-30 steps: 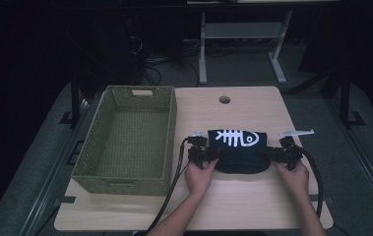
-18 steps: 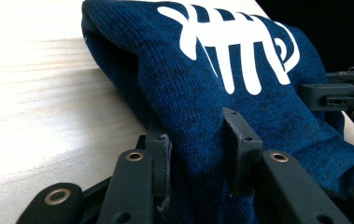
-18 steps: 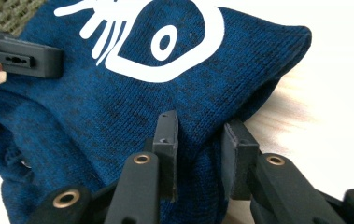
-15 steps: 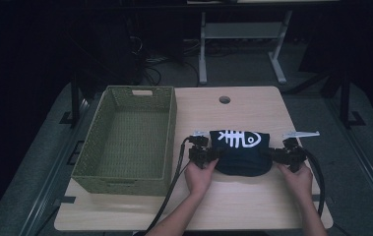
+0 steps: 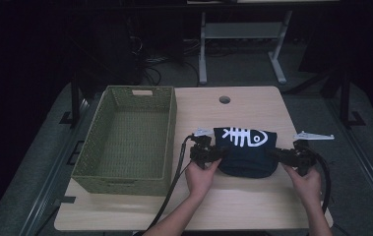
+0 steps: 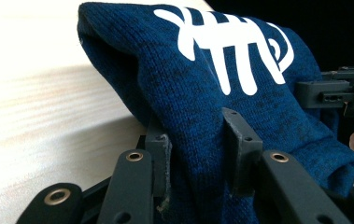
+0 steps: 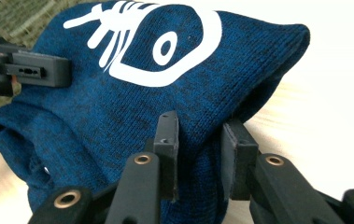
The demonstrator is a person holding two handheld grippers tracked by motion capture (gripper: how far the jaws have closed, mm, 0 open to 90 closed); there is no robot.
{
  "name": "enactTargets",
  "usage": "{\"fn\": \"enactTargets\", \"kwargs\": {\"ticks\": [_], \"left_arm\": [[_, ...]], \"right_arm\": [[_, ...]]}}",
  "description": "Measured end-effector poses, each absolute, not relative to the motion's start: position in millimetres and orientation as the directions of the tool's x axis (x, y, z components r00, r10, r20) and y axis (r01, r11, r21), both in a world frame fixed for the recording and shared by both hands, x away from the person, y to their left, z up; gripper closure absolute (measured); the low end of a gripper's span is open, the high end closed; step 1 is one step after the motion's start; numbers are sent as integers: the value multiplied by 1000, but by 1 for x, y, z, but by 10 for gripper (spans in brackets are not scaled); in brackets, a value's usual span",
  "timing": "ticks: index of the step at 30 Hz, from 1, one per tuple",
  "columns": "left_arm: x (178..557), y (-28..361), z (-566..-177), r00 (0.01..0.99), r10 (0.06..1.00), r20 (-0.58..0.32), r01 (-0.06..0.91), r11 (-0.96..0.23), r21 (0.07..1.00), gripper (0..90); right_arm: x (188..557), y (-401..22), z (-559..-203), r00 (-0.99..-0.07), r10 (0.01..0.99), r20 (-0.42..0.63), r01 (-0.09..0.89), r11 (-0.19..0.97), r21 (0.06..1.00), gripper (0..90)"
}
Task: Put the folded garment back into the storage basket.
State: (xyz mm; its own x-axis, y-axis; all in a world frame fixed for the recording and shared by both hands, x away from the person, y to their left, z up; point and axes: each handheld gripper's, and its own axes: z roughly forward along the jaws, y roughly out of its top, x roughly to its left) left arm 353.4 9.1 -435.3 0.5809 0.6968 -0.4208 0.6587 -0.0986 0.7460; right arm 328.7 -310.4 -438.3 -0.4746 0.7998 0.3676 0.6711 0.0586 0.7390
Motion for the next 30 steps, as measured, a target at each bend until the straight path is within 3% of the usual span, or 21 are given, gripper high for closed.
{"fn": "enactTargets", "kwargs": {"ticks": [12, 30], "left_arm": [[348, 10, -399, 644, 663, -383, 615, -150, 774, 671], [352, 30, -360, 645, 652, -399, 616, -134, 776, 676]], "right_arm": [[317, -311, -409, -466, 800, 378, 661, 31, 750, 708], [322, -300, -369, -512, 762, 397, 639, 29, 769, 711]]}}
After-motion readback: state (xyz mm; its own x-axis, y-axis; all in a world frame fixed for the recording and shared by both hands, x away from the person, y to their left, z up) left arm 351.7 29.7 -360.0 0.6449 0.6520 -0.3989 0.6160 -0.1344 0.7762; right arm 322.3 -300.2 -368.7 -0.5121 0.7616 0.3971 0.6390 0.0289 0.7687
